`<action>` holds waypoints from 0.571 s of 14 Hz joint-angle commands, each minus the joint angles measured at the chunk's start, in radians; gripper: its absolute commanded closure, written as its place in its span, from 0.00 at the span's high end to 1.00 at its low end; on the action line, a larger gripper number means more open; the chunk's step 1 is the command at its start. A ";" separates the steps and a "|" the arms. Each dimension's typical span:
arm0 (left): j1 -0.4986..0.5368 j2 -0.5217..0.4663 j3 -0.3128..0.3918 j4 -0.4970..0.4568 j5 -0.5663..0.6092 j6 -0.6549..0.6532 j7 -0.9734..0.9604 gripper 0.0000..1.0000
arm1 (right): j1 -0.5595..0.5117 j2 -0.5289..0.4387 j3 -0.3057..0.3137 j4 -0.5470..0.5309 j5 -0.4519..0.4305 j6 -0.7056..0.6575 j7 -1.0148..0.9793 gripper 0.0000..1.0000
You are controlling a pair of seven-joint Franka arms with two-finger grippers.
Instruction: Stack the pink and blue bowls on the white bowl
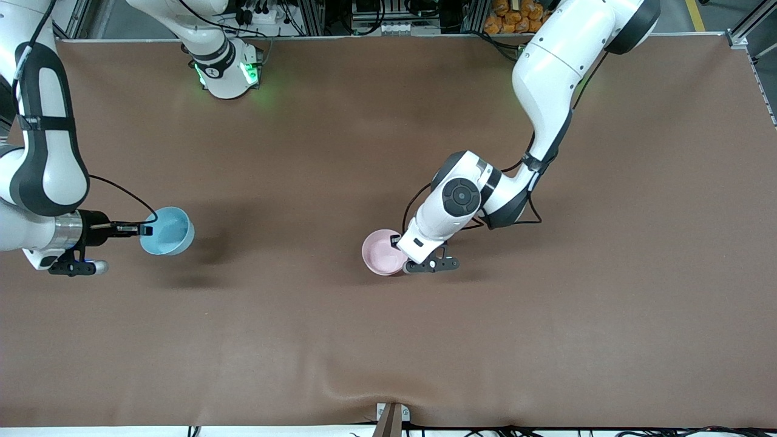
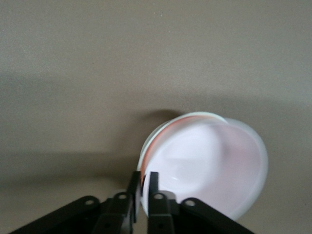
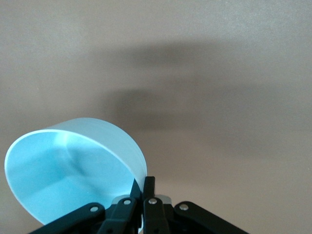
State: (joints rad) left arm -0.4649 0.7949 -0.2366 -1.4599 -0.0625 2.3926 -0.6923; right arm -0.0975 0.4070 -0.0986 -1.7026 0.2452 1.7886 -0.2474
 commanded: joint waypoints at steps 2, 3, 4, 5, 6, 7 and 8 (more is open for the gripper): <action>-0.018 -0.005 0.011 0.016 0.009 0.002 -0.056 1.00 | 0.015 -0.040 -0.001 -0.020 0.019 -0.023 0.026 0.00; -0.017 -0.012 0.011 0.016 0.009 -0.004 -0.058 1.00 | 0.015 -0.042 -0.001 -0.020 0.019 -0.028 0.028 0.00; -0.012 -0.026 0.011 0.016 0.010 -0.015 -0.058 1.00 | 0.018 -0.043 -0.001 -0.020 0.019 -0.029 0.028 0.00; -0.006 -0.042 0.014 0.019 0.013 -0.053 -0.058 1.00 | 0.027 -0.048 -0.001 -0.020 0.019 -0.029 0.028 0.00; 0.003 -0.068 0.019 0.020 0.033 -0.090 -0.056 1.00 | 0.030 -0.051 -0.001 -0.020 0.019 -0.034 0.031 0.00; 0.021 -0.094 0.031 0.020 0.070 -0.125 -0.055 1.00 | 0.030 -0.054 -0.001 -0.020 0.019 -0.040 0.052 0.00; 0.040 -0.117 0.033 0.020 0.105 -0.157 -0.053 1.00 | 0.033 -0.056 -0.001 -0.020 0.019 -0.040 0.063 0.00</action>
State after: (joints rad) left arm -0.4563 0.7482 -0.2152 -1.4294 -0.0205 2.3135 -0.7214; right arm -0.0708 0.3884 -0.0984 -1.7026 0.2505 1.7619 -0.2187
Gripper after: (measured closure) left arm 0.018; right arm 0.978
